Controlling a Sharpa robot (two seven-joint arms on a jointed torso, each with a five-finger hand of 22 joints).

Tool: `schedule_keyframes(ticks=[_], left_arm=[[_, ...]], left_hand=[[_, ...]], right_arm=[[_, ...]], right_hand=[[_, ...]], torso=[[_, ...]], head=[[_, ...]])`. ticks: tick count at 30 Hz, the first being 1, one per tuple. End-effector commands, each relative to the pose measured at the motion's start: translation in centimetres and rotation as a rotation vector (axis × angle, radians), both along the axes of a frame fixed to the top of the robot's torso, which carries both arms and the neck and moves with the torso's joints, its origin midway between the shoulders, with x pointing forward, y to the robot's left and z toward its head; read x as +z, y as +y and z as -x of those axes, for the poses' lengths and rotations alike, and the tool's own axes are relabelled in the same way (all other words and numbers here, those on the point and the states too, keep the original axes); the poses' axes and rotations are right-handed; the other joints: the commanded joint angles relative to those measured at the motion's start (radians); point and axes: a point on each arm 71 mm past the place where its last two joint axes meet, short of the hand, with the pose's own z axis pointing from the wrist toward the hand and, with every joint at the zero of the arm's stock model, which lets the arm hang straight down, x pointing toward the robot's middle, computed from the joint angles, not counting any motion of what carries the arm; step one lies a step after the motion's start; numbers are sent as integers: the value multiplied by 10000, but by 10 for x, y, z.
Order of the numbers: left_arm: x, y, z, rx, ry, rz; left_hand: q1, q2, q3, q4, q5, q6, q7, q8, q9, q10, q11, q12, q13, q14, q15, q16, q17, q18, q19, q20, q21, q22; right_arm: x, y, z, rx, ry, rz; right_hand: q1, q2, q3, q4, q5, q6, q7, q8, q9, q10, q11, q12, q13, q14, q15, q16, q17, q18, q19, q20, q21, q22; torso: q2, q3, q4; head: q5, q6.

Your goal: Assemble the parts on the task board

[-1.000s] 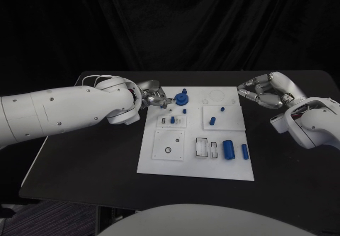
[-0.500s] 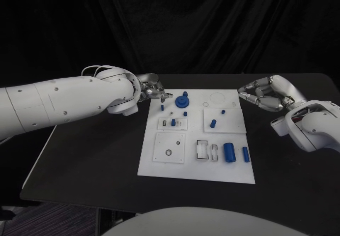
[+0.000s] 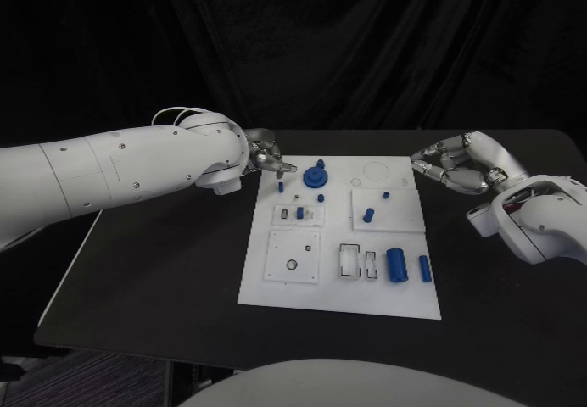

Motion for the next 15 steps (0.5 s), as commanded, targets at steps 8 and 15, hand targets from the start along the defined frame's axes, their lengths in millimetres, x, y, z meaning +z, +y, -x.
schedule_keyframes(ticks=[8, 15], left_arm=[[-6, 4, -6, 216, 566, -521], [-9, 8, -9, 438, 711, -712]], left_hand=[[-145, -83, -186, 115, -179, -66, 12, 109, 105, 1040, -2, 36, 2633, 1019, -45, 26, 2634, 33, 414, -70, -74, 1911], [-164, -87, -226, 147, -220, -66, 13, 126, 141, 1040, -2, 36, 2633, 1019, -44, 26, 2634, 44, 388, -69, -103, 1882]], right_arm=[[-2, 0, 0, -15, 125, 45], [-2, 1, 0, 14, 138, 46]], right_hand=[[16, 103, 64, -8, 132, -16, -9, -73, -14, -51, -24, -49, 174, 310, -71, -38, 479, 145, 88, -1, -52, 532], [19, 105, 72, -12, 157, -17, -8, -75, -14, -50, -24, -48, 175, 310, -72, -36, 479, 146, 87, -1, -60, 530]], torso=[[28, -2, -15], [42, 2, 5]], head=[[21, -51], [17, -84]])
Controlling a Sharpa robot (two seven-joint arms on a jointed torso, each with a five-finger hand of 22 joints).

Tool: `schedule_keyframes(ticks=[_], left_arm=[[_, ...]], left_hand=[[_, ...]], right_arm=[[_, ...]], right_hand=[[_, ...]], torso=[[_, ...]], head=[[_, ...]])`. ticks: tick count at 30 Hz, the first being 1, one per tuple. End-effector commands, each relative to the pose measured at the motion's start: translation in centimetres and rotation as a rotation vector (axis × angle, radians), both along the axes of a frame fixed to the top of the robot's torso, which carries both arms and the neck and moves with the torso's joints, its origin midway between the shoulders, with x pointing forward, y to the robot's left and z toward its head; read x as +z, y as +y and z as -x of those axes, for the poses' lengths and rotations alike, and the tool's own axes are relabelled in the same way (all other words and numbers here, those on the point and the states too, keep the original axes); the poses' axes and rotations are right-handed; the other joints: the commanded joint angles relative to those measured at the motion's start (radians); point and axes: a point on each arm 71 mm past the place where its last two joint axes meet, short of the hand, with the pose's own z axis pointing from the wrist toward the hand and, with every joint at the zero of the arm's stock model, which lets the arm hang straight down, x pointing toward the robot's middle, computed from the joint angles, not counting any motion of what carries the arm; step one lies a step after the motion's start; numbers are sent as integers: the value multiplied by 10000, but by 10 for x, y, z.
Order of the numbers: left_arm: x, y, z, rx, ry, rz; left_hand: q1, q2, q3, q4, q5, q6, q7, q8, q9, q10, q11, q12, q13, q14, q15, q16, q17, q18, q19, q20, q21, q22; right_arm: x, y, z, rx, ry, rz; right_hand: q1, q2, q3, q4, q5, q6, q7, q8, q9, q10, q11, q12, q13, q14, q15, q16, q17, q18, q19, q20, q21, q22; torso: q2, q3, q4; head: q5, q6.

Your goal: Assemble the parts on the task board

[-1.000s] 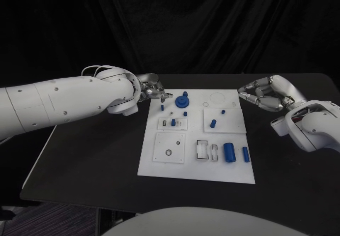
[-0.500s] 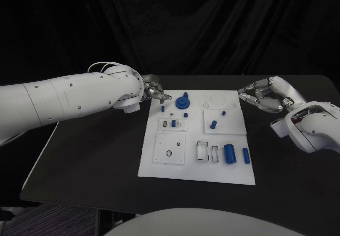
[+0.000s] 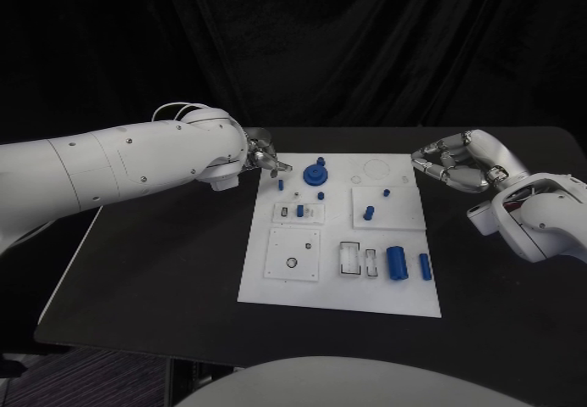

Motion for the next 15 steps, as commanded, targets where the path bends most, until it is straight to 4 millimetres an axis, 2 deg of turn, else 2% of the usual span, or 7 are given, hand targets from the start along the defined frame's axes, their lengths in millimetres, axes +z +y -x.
schedule_keyframes(ticks=[1, 15], left_arm=[[-3, 1, 0, 39, 309, -196], [-11, -1, 1, -70, 411, -143]], left_hand=[[-105, -27, -74, -5, -53, -66, 12, 38, 13, 1040, -3, 36, 2633, 1020, -45, 26, 2635, 43, 388, -69, -61, 1882], [3, 12, -81, -34, 44, -181, 16, -25, 50, 1040, -3, 36, 2633, 1020, -45, 26, 2635, 63, 342, -67, -115, 1831]], right_arm=[[-2, 0, 0, -14, 122, 45], [-2, 0, 0, -13, 176, 55]], right_hand=[[19, 105, 72, -11, 17, -17, -8, -36, -14, -51, -24, -48, 175, 311, -72, -36, 479, 146, 87, -2, -61, 531], [22, 110, 83, -14, 47, -19, -7, -39, -14, -51, -25, -48, 174, 312, -72, -33, 480, 145, 92, -2, -58, 534]], torso=[[14, 8, 18], [-5, 5, 27]], head=[[-8, -19], [-4, -66]])
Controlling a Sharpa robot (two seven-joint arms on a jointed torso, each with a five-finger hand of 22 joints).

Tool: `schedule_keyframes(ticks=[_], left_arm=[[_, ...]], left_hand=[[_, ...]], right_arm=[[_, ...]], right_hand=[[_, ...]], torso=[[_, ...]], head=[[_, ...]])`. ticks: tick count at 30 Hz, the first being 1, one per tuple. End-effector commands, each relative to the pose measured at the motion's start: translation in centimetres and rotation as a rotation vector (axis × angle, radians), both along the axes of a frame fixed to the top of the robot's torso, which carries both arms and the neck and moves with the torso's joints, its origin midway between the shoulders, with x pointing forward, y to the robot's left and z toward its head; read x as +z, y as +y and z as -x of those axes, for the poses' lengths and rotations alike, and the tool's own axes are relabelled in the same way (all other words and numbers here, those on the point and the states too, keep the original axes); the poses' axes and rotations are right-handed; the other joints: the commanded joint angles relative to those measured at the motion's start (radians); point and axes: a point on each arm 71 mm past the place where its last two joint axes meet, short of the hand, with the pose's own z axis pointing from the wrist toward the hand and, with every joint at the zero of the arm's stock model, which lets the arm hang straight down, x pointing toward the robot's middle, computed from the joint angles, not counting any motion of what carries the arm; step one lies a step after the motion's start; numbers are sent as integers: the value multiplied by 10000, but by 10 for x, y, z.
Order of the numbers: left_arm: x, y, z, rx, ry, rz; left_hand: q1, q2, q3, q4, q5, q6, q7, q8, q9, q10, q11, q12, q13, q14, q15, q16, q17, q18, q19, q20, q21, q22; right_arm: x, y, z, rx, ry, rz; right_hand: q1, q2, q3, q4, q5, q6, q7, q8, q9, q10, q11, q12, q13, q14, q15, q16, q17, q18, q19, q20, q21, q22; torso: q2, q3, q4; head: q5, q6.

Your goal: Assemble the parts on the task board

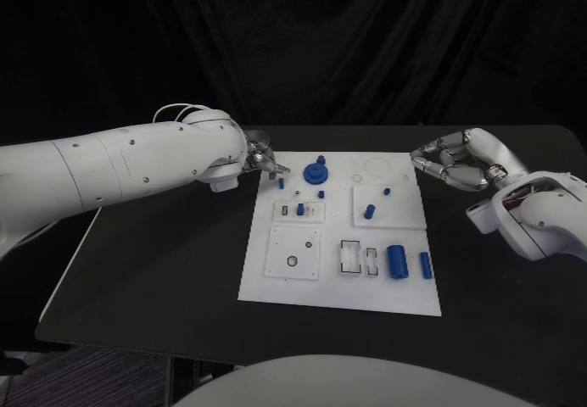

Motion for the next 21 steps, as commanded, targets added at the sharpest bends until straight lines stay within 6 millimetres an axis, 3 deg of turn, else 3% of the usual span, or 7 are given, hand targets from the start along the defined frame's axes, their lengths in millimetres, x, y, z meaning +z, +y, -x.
schedule_keyframes(ticks=[1, 21], left_arm=[[-3, -2, 0, -153, 118, 56], [-10, -3, 0, -270, 254, 95]], left_hand=[[3, 12, -53, -6, 44, -87, -5, -25, 14, 1040, -3, 36, 2634, 1020, -46, 26, 2634, 63, 342, -67, -53, 1824], [39, 74, -121, 64, 93, -253, 68, -325, -117, 1040, 55, 36, 2634, 1020, -5, 26, 2634, 89, 274, -39, -136, 1754]], right_arm=[[-2, 0, 0, -44, 154, 52], [-3, 0, 0, -31, 219, 66]], right_hand=[[22, 110, 54, 15, 47, -19, -7, -39, -14, -51, -25, -48, 174, 312, -72, -33, 480, 144, 92, -2, -59, 535], [40, 124, 98, -4, 159, -25, -5, -49, -14, -64, -24, -55, 157, 309, -73, -42, 469, 148, 91, -4, -93, 526]], torso=[[-11, -1, -1], [-15, 9, -6]], head=[[8, -13], [18, -70]])
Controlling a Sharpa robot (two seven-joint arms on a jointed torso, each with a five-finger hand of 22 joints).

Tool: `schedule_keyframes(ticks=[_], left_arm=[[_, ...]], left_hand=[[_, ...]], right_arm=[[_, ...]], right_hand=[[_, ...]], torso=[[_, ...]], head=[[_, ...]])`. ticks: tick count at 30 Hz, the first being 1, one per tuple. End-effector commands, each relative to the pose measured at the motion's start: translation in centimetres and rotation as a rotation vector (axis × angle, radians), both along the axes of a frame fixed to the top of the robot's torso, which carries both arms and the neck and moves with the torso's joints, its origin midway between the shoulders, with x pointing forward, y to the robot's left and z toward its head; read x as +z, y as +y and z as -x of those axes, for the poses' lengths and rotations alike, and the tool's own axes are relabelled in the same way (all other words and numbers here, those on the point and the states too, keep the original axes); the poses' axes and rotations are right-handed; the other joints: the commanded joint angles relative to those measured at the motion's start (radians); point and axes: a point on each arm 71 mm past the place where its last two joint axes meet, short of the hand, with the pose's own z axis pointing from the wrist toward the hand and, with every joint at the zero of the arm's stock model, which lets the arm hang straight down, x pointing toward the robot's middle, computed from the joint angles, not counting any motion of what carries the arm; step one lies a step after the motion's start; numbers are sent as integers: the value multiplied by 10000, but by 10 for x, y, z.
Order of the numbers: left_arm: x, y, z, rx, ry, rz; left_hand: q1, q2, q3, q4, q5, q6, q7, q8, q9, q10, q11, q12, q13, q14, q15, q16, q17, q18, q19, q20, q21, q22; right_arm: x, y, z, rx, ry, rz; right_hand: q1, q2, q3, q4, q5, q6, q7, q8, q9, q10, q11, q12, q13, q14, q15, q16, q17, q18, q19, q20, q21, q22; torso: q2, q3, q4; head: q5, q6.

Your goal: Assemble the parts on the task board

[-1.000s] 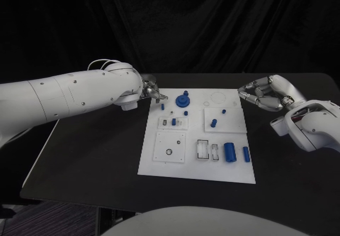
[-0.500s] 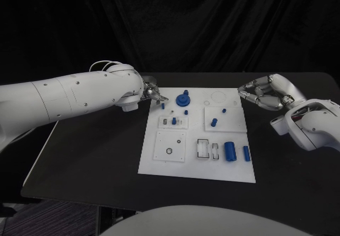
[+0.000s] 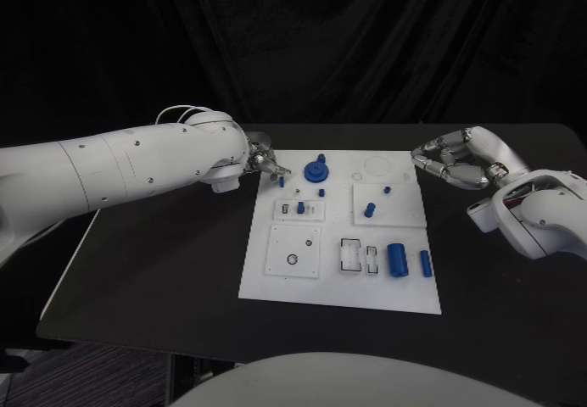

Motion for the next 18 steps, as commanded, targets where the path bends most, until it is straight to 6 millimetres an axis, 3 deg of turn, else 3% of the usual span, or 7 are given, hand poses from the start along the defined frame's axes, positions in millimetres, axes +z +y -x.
schedule_keyframes(ticks=[1, 18], left_arm=[[-2, -3, 1, -241, 116, 102], [-7, -4, 1, -288, 266, 59]], left_hand=[[39, 73, -67, 10, 54, -76, 35, -76, -19, 1039, 53, 36, 2633, 1021, -5, 26, 2634, 90, 273, -38, -46, 1756], [158, 120, -59, -30, 195, -74, 62, -250, -124, 1039, 80, 36, 2633, 1021, 24, 26, 2634, 108, 225, -10, -106, 1710]], right_arm=[[-2, 0, 0, -57, 165, 60], [-3, 0, -1, -36, 231, 76]], right_hand=[[-1, 82, 44, -6, 42, -25, -5, -49, -14, -64, -24, -55, 157, 309, -73, -42, 469, 149, 91, -4, -55, 526], [30, 85, 93, -41, 159, -29, -5, -58, -13, -77, -25, -62, 142, 305, -73, -52, 457, 151, 92, -6, -83, 520]], torso=[[0, 6, 2], [-6, 2, -4]], head=[[1, -13], [13, -39]])
